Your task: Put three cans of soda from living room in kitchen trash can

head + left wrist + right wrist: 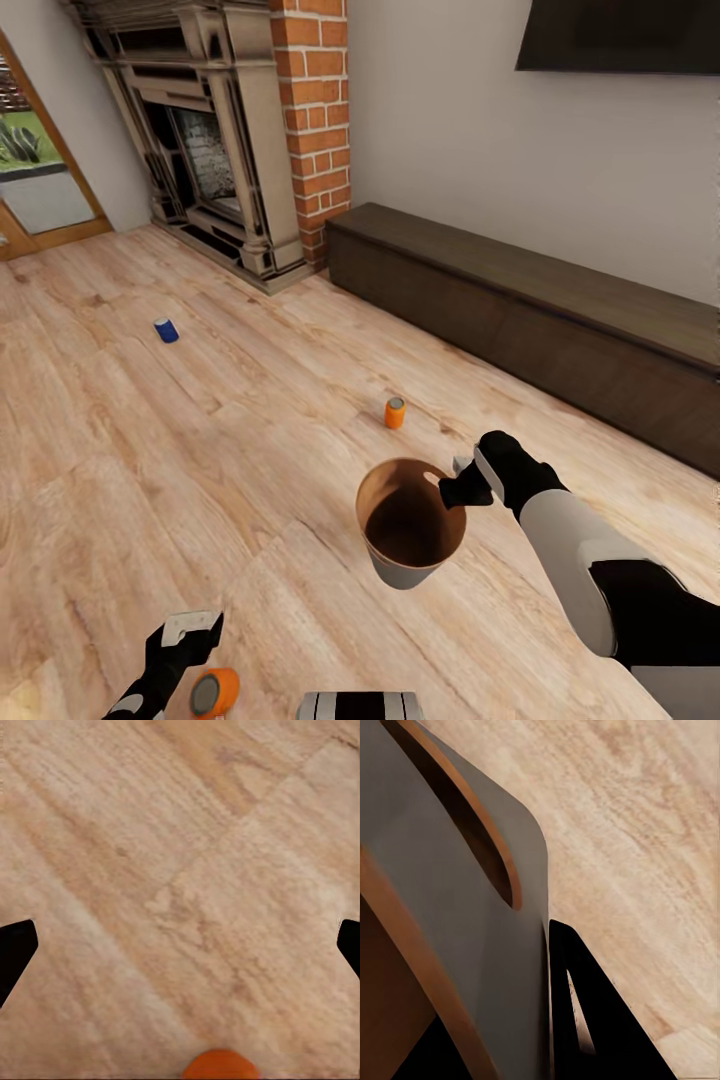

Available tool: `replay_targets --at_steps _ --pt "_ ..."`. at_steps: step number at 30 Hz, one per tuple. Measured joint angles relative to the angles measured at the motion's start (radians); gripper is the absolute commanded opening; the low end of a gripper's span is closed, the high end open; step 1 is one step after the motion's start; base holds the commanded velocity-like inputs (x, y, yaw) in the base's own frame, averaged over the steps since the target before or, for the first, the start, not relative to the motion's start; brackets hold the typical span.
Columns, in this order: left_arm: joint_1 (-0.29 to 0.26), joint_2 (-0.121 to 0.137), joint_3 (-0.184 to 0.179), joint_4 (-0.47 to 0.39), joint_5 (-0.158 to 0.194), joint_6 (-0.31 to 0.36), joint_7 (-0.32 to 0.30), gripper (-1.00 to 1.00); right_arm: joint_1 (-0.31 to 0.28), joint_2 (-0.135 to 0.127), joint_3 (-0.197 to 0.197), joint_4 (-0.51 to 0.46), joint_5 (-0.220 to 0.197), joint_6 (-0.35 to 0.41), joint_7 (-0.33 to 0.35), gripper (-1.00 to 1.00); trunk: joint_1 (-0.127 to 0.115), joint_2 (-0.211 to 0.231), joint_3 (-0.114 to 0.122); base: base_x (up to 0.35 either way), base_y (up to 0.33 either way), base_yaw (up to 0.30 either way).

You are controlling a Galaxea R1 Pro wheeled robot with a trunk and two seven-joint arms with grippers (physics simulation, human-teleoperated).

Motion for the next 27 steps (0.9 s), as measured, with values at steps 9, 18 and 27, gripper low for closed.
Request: replay_targets --at_steps 9,18,27 --pt "0.0 0.0 -0.001 -0.004 0.003 -0.002 0.0 1.0 0.001 0.004 0.0 0.0 -0.004 0.0 0.0 -1.0 0.0 0.0 0.0 -0.159 0.0 0.0" --pt "0.0 -0.001 -0.002 -0.005 0.002 -0.003 -0.002 1.0 0.002 0.001 0.0 0.0 -0.002 0.0 0.0 -1.0 0.0 0.0 0.0 -0.008 0.0 0.0" --pt "0.0 -0.002 -0.002 -0.004 -0.001 -0.004 -0.004 1.0 0.002 0.0 0.0 0.0 0.003 0.0 0.0 -1.0 0.0 0.0 0.0 -0.007 0.0 0.0"
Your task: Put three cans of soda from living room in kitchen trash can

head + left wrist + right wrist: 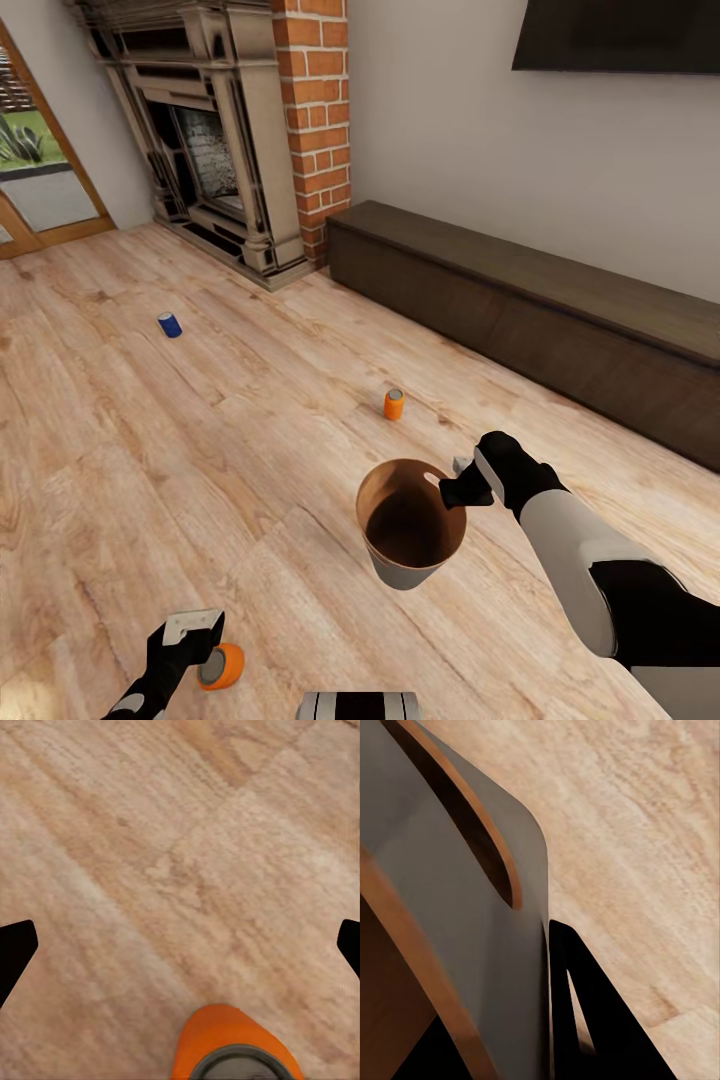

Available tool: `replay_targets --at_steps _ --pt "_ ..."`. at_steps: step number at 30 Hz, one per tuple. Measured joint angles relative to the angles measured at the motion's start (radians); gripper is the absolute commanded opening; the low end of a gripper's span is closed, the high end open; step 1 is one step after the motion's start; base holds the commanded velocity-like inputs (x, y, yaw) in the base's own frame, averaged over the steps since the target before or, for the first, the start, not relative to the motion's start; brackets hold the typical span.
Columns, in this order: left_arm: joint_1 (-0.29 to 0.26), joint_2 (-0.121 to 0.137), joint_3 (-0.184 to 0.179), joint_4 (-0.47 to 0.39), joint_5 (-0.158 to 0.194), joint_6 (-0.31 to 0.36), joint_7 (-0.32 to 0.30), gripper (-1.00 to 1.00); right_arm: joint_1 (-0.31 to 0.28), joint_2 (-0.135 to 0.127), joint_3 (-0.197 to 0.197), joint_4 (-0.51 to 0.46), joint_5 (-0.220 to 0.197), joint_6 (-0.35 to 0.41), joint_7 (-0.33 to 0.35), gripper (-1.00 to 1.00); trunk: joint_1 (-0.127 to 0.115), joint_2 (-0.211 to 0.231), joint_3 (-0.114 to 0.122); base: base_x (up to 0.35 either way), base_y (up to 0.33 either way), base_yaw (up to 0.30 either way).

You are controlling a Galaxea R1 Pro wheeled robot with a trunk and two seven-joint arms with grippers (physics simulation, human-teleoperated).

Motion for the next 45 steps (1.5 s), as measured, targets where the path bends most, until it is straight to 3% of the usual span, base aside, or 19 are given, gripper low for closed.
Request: replay_targets --at_steps 37,45 --pt "0.0 0.0 -0.009 -0.002 0.001 0.001 -0.001 1.0 0.0 0.001 0.001 0.0 0.003 0.0 0.0 -1.0 0.0 0.0 0.0 -0.053 -0.036 0.0" --pt "0.0 0.0 -0.009 -0.002 0.001 0.003 -0.001 1.0 0.0 0.0 0.0 0.0 0.005 0.0 0.0 -1.0 0.031 -0.056 -0.025 0.0 0.0 0.0"
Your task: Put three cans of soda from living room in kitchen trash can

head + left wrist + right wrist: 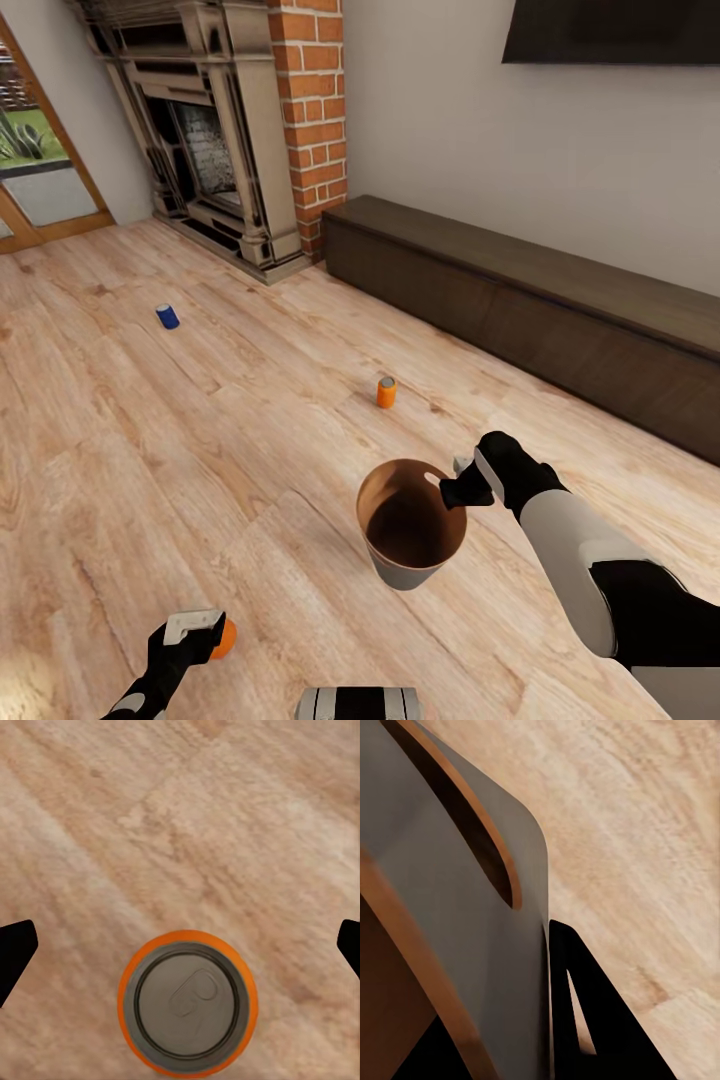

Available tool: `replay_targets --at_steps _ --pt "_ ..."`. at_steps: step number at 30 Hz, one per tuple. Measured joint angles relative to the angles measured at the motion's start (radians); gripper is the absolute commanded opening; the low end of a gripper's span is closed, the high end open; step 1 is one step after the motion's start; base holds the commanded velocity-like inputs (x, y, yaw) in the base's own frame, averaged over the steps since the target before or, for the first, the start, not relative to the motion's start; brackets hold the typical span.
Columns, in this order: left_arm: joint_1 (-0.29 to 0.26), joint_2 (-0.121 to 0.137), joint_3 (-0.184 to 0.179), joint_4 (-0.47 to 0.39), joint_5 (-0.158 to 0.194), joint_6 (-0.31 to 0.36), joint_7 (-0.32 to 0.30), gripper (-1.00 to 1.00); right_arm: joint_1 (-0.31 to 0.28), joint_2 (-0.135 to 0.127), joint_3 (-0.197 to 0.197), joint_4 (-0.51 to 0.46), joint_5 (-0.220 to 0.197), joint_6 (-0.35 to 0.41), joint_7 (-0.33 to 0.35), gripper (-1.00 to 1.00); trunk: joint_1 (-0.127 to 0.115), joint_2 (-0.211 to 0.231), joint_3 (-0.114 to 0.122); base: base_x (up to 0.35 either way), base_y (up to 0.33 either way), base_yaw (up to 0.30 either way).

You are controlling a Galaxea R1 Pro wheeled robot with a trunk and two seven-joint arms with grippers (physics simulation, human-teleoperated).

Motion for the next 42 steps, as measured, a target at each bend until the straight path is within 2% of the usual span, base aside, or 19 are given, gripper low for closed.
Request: replay_targets --at_steps 7,17,26,32,37,42 --pt "0.0 0.0 0.0 0.0 -0.001 -0.001 0.0 1.0 0.0 0.001 0.0 0.0 -0.001 0.0 0.0 -1.0 0.027 -0.049 -0.022 0.0 0.0 0.0" --pt "0.0 0.0 0.0 0.0 -0.001 -0.001 0.0 1.0 0.0 0.0 -0.001 0.0 0.0 0.0 0.0 -1.0 0.027 -0.049 -0.022 0.0 0.0 0.0" --pt "0.0 0.0 -0.001 0.001 -0.001 -0.001 0.0 1.0 -0.001 0.0 -0.004 -0.02 -0.001 0.0 -0.001 -1.0 0.061 -0.112 -0.05 0.0 0.0 0.0" --pt "0.0 0.0 -0.001 0.002 -0.002 -0.001 0.0 1.0 -0.001 -0.003 -0.007 -0.115 -0.016 0.001 -0.001 -1.0 0.061 -0.112 -0.05 0.0 0.0 0.0" --pt "0.0 0.0 -0.002 0.003 -0.002 -0.001 0.0 1.0 -0.002 -0.008 -0.006 -0.132 -0.002 0.0 -0.002 -1.0 0.061 -0.112 -0.05 0.0 0.0 0.0" --pt "0.0 0.0 -0.002 0.003 -0.003 -0.001 0.0 1.0 -0.002 -0.009 -0.007 -0.154 -0.013 0.001 0.0 -1.0 0.061 -0.112 -0.05 0.0 0.0 0.0"
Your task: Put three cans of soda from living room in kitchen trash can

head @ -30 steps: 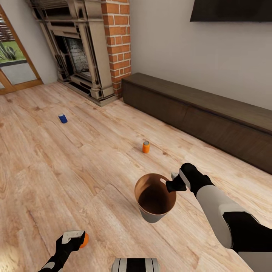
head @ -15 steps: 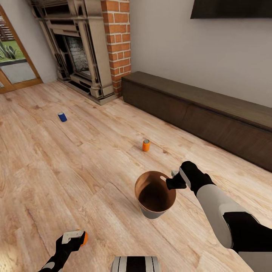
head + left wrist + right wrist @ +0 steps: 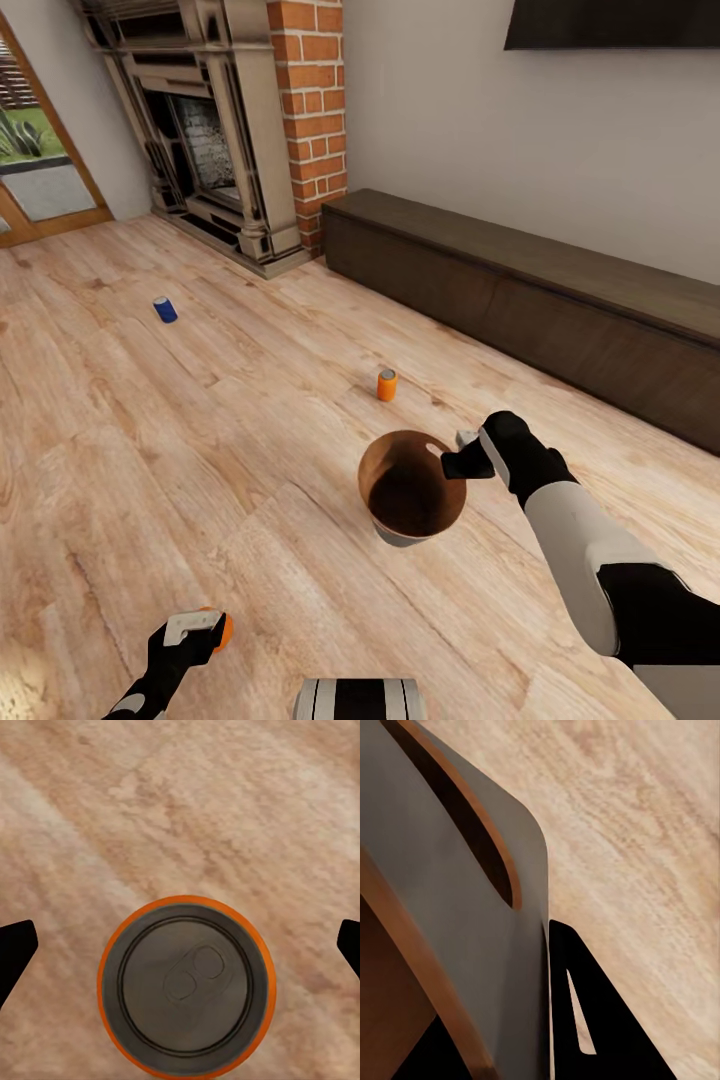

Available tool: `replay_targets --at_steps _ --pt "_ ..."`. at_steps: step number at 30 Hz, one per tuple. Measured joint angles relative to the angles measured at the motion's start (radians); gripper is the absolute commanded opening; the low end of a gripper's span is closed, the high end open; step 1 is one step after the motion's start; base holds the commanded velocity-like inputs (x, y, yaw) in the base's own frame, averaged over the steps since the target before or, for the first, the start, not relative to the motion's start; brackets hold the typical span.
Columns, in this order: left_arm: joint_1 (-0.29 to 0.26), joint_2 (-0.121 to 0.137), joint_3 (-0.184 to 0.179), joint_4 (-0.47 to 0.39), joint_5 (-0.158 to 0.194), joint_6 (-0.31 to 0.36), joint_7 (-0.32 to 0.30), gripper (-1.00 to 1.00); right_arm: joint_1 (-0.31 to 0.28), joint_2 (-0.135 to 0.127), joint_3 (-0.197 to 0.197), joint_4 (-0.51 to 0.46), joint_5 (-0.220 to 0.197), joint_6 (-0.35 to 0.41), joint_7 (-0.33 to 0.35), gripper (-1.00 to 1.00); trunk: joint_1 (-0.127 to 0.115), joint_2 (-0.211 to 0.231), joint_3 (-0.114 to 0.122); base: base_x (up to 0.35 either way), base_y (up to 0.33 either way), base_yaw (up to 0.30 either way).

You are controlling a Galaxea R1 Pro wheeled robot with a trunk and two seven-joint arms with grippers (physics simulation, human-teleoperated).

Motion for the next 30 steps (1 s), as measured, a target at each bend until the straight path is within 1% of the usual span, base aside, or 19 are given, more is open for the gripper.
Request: replay_targets --at_steps 1,5,9,12,16,19,24,26,30 --pt "0.0 0.0 0.0 0.0 0.0 0.0 0.0 1.0 0.0 0.0 0.0 -0.001 -0.001 0.0 0.0 -1.0 0.004 -0.007 -0.003 0.0 0.0 0.0" --pt "0.0 0.0 0.0 0.0 0.0 0.0 0.0 1.0 0.0 0.001 0.0 -0.003 0.01 -0.001 0.0 -1.0 0.006 -0.008 -0.019 0.0 0.0 0.0" --pt "0.0 0.0 -0.001 0.0 -0.001 0.001 0.0 1.0 0.0 0.001 -0.001 -0.004 0.002 0.0 0.001 -1.0 0.008 -0.009 -0.034 0.0 0.0 0.0" --pt "0.0 0.0 -0.001 0.0 -0.001 0.0 0.0 1.0 0.001 0.001 -0.001 -0.004 0.008 -0.001 0.0 -1.0 0.007 -0.009 -0.034 0.0 0.0 0.0" --pt "0.0 0.0 0.0 -0.001 0.0 0.001 0.0 1.0 0.001 0.001 -0.002 -0.004 0.002 0.0 0.0 -1.0 0.007 -0.009 -0.034 0.0 0.0 0.0" --pt "0.0 0.0 0.0 -0.002 0.001 0.001 0.0 1.0 0.002 0.0 -0.003 -0.004 0.006 0.0 0.0 -1.0 0.007 -0.009 -0.034 0.0 0.0 0.0" --pt "-0.001 0.0 0.0 -0.003 0.002 0.002 0.0 1.0 0.002 0.0 -0.003 -0.003 0.008 0.0 0.0 -1.0 0.01 -0.01 -0.053 0.0 0.0 0.0" --pt "-0.001 0.0 0.001 -0.003 0.002 0.002 0.0 1.0 0.002 0.0 -0.002 -0.004 0.011 -0.001 0.0 -1.0 0.01 -0.01 -0.053 0.0 0.0 0.0" --pt "-0.001 0.0 0.001 -0.003 0.003 0.002 0.0 1.0 0.002 0.0 -0.002 -0.003 0.004 0.0 0.001 -1.0 0.01 -0.01 -0.053 0.0 0.0 0.0"
